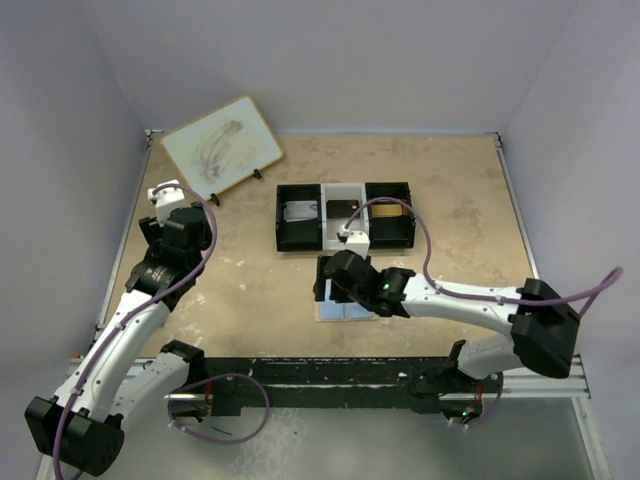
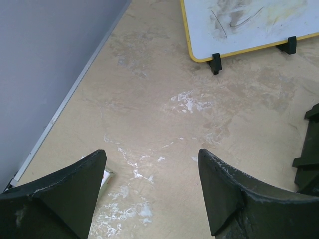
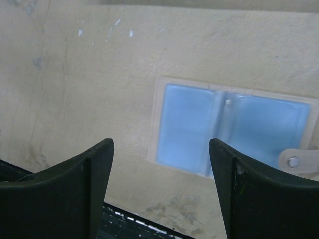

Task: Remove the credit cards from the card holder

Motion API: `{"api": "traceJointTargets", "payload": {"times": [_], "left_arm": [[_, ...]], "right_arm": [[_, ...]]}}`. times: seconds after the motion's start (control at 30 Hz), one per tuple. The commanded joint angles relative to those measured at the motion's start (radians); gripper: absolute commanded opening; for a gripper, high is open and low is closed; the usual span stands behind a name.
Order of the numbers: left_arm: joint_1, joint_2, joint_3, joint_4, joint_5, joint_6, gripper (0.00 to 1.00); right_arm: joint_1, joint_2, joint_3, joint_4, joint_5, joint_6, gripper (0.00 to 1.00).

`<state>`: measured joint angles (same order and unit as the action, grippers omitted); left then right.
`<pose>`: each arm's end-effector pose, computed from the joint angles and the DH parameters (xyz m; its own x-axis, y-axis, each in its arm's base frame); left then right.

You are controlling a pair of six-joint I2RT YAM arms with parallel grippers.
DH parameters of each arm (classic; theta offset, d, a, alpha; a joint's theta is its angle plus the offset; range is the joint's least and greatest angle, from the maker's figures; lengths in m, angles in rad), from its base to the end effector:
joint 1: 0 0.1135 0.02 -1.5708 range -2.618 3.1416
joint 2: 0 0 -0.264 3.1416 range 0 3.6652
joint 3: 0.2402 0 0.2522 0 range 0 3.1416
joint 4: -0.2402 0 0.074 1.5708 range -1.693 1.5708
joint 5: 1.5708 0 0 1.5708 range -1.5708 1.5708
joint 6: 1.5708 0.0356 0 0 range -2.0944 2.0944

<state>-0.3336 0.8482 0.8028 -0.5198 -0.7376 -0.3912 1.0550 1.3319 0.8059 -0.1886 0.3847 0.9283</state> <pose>0.1756 -0.0355 0.3066 -0.3556 -0.1754 -0.9180 -0.4650 0.8852 0.0110 0.1499 0.2373 0.2288 -0.7273 0.2219 -0.6495 -0.1406 0.8781 0.4574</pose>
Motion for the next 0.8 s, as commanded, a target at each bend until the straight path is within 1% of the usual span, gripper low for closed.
{"api": "traceJointTargets", "payload": {"times": [0.0,0.1,0.23,0.27,0.33,0.4,0.5,0.6,0.67,0.77], "left_arm": [[0.007,-0.003,-0.004,0.036,0.004,0.022,0.73],[0.008,-0.017,-0.009,0.037,0.011,0.022,0.73],[0.007,-0.029,-0.008,0.027,0.007,0.018,0.73],[0.008,-0.031,-0.009,0.029,0.017,0.018,0.73],[0.008,-0.026,-0.007,0.034,0.045,0.018,0.73],[0.008,-0.012,-0.005,0.035,0.074,0.018,0.73],[0.008,0.006,0.001,0.031,0.107,0.019,0.73],[0.008,0.006,0.004,0.029,0.134,0.018,0.73],[0.007,0.001,0.003,0.03,0.143,0.018,0.73],[0.008,-0.006,0.001,0.034,0.163,0.018,0.73]], "right_arm": [[0.073,0.084,0.083,-0.029,0.054,0.058,0.79],[0.079,0.162,0.097,-0.008,0.045,0.072,0.78],[0.081,0.252,0.154,-0.096,0.112,0.124,0.77],[0.082,0.261,0.19,-0.114,0.136,0.132,0.77],[0.082,0.267,0.208,-0.147,0.163,0.144,0.77],[0.08,0.275,0.211,-0.159,0.14,0.138,0.77],[0.08,0.318,0.247,-0.195,0.149,0.13,0.77],[0.079,0.382,0.279,-0.258,0.166,0.183,0.78],[0.08,0.403,0.291,-0.306,0.208,0.239,0.78],[0.079,0.376,0.248,-0.264,0.163,0.224,0.78]]}}
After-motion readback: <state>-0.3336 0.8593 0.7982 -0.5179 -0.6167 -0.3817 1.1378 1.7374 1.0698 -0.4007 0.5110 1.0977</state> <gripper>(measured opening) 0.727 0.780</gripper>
